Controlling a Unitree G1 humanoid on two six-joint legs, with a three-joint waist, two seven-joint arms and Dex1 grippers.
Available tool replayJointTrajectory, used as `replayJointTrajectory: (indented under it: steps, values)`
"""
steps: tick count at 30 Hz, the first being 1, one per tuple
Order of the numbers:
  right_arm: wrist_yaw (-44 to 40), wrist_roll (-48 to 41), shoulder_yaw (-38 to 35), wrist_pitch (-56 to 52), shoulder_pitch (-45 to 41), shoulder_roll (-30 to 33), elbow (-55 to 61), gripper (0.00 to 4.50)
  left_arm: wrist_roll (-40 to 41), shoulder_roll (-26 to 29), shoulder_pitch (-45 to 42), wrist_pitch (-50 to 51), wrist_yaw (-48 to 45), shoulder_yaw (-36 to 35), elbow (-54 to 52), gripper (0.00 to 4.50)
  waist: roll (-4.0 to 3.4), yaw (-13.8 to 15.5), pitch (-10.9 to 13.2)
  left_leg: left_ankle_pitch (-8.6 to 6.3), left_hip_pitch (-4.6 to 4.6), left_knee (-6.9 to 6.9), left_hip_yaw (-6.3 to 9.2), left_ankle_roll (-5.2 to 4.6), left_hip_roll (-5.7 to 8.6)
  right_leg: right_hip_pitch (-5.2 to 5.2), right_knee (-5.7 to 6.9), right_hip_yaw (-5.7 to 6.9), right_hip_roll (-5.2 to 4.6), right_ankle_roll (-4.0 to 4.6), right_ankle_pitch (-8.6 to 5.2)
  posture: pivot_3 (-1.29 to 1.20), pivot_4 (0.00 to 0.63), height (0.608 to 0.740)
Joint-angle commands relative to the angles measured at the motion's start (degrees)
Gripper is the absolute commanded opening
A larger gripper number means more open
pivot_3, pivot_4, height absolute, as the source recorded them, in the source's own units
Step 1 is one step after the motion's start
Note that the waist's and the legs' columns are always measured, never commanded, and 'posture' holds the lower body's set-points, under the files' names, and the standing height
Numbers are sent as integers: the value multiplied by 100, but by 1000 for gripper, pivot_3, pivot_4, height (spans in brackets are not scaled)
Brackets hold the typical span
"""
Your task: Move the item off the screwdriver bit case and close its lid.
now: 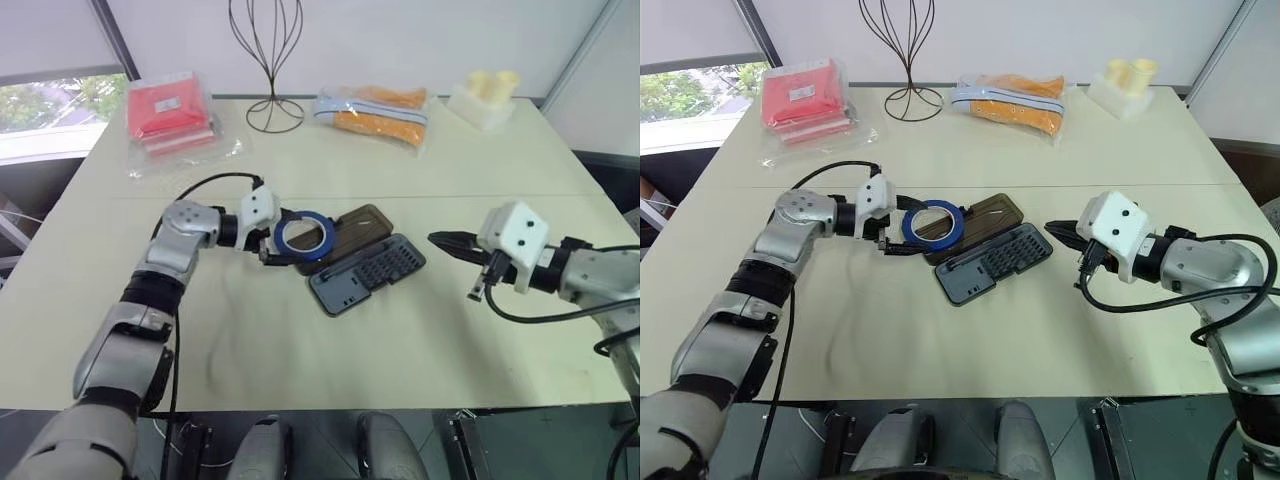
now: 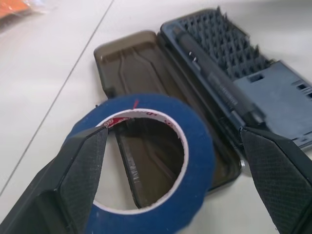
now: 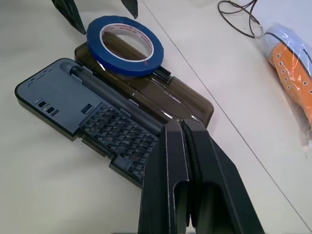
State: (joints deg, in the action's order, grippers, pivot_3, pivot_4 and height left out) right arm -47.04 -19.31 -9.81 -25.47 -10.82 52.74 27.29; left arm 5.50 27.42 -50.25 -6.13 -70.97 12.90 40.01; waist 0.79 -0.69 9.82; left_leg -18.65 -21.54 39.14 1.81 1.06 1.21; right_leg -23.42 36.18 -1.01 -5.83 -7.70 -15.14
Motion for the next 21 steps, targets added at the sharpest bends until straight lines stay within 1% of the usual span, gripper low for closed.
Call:
replayJointTrajectory:
  steps: [1, 12, 14, 16, 17, 21]
  values:
    - [90, 8, -224, 62, 26, -21, 230, 0, -173, -95, -213, -337, -59, 28, 252, 4471, 0, 5, 0, 0, 0, 0, 0, 0, 0, 0, 0, 0, 0, 0, 0, 0, 150, 740]
    - [186, -19, -207, 29, 83, -19, 294, 0, -673, -437, -394, -779, 206, 111, 852, 4471, 1, 9, 1, 0, -1, 1, 0, 0, 0, 1, 0, 0, 0, -1, 0, 0, 150, 740]
    - [203, -20, -195, 23, 80, -25, 300, 0, -755, -489, -414, -832, 267, 128, 967, 3950, 1, 9, 0, 0, -1, 1, 0, 0, 0, 0, 1, 0, 0, -1, 0, 0, 150, 740]
    - [211, -15, -183, 25, 77, -22, 300, 0, -804, -517, -429, -839, 289, 139, 1045, 3168, 1, 7, 1, 0, 0, 1, 1, 0, 0, 0, 1, 0, 0, -1, 0, 0, 150, 740]
    - [216, -9, -179, 27, 72, -19, 297, 0, -829, -526, -430, -826, 284, 151, 1069, 2561, 1, 5, 0, 0, 0, 1, 0, 0, 0, 0, 1, 0, 0, -1, 0, 0, 150, 740]
    - [228, -13, -206, 16, 76, -5, 313, 0, -906, -544, -421, -772, 241, 185, 1144, 574, 1, 6, 0, 0, 0, 1, 0, 0, 0, 0, 2, 0, 0, -1, 0, 0, 150, 740]
